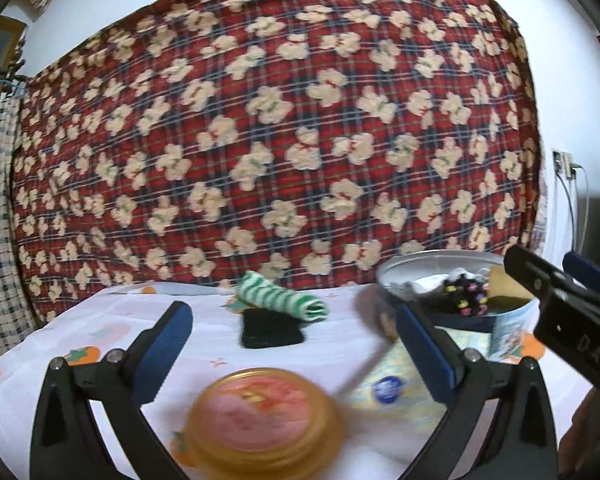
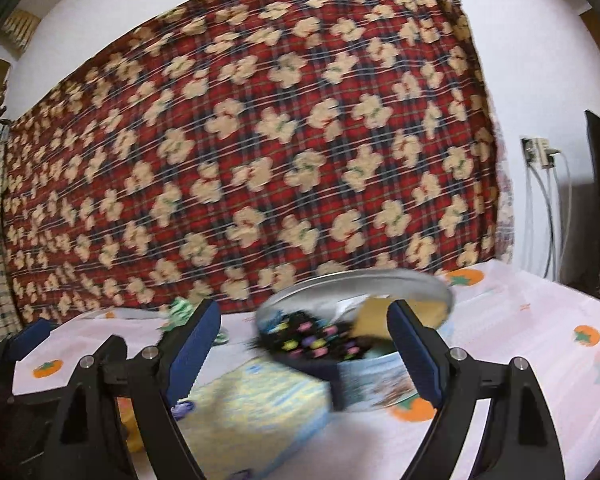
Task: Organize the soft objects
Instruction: 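Withdraw both open tools toward the black cloth and striped sock roll, then grasp the black cloth with the right tool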
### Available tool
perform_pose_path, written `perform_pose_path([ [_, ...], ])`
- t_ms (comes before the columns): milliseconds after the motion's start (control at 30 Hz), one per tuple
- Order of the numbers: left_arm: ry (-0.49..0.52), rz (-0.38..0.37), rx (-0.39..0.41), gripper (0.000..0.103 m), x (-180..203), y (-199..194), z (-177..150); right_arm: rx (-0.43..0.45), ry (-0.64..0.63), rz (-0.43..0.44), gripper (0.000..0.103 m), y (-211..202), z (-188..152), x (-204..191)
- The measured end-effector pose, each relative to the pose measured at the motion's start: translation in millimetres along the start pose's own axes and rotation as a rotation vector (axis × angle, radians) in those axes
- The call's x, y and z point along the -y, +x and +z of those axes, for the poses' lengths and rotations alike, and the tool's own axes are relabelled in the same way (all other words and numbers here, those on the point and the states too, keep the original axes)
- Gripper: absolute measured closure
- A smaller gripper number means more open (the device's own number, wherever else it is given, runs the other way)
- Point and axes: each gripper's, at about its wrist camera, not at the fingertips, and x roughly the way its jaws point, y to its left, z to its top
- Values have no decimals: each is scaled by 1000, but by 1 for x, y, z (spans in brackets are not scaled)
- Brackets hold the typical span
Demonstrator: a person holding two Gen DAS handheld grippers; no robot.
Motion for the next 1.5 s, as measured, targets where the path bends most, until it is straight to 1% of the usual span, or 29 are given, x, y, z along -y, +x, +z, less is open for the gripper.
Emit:
perform_pose_path([
  [100, -21, 33, -1, 0, -23, 0, -2, -28, -3, 46, 16, 1, -6, -24],
  [333, -61, 121, -13, 0, -79, 5, -7, -52, -36, 127, 16, 4, -16, -76],
  [533, -130, 177, -48, 0, -124, 17, -11, -80, -44, 184, 16, 12, -23, -116],
  [767, -113, 254, -57, 0, -155, 33, -12, -104, -48, 240, 16, 22, -31, -158],
  [867, -125, 282, -73, 0, -170, 41, -13, -114, -50, 257, 16, 27, -34, -177],
  [1000, -166, 325, -104, 0, -193, 54, -15, -121, -46, 250, 16, 36, -37, -197],
  [1100, -196, 353, -129, 0, -206, 64, -16, -147, -43, 246, 16, 48, -39, -212],
  [1233, -196, 395, -126, 0, -218, 75, -16, -189, -35, 229, 16, 63, -43, -224],
  [1333, -185, 431, -139, 0, -225, 89, -15, -238, -24, 212, 16, 80, -44, -232],
  [1400, -193, 453, -138, 0, -231, 96, -15, -292, -16, 204, 16, 92, -41, -237],
  [1500, -209, 461, -146, 0, -239, 101, -15, -364, -44, 181, 16, 114, -27, -244],
])
